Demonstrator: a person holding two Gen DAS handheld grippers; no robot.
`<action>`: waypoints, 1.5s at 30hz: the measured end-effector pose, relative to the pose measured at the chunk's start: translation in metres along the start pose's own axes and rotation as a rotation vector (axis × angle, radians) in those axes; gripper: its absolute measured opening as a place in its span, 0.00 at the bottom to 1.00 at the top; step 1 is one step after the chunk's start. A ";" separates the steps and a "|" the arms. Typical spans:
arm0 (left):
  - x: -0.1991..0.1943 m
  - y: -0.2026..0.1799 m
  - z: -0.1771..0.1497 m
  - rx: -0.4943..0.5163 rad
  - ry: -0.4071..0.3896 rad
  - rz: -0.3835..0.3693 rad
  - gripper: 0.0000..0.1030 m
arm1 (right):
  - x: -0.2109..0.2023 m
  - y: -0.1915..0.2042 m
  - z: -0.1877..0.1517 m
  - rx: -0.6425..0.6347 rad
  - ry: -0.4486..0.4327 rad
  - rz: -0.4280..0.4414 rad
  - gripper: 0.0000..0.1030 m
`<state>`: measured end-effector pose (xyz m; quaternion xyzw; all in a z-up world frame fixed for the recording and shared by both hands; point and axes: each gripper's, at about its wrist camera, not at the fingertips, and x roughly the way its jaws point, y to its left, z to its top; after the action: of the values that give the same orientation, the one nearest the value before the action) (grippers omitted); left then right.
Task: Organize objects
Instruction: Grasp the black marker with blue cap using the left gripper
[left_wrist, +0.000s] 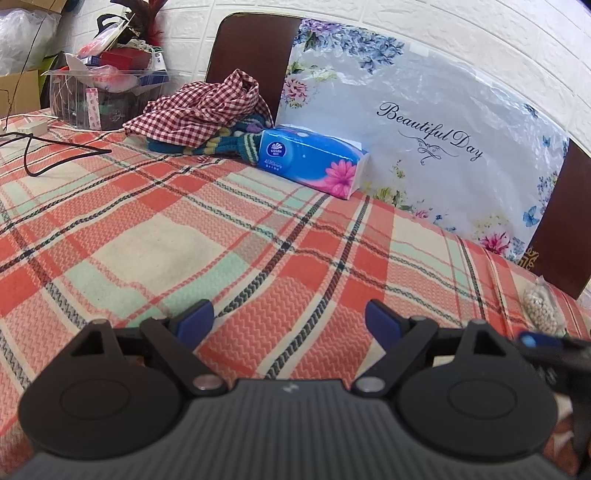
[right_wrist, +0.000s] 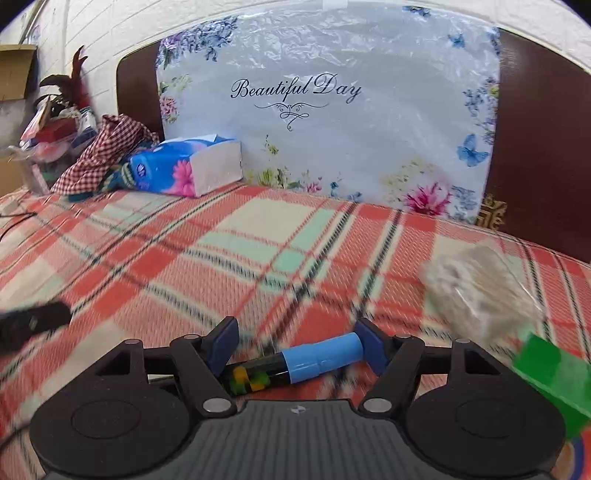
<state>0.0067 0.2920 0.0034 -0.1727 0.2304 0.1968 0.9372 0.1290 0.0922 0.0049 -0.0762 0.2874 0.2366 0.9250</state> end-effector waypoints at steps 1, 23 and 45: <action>0.000 0.000 0.000 -0.001 0.000 -0.001 0.88 | -0.009 -0.003 -0.006 0.002 0.000 -0.001 0.67; -0.037 -0.056 -0.018 0.255 0.046 0.005 0.89 | -0.200 -0.077 -0.134 0.153 -0.017 -0.163 0.66; -0.172 -0.145 -0.132 0.675 0.388 -0.670 0.75 | -0.224 -0.103 -0.150 -0.363 0.072 0.238 0.72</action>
<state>-0.1169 0.0623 0.0137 0.0418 0.3830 -0.2355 0.8923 -0.0575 -0.1283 0.0097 -0.2154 0.2801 0.3890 0.8508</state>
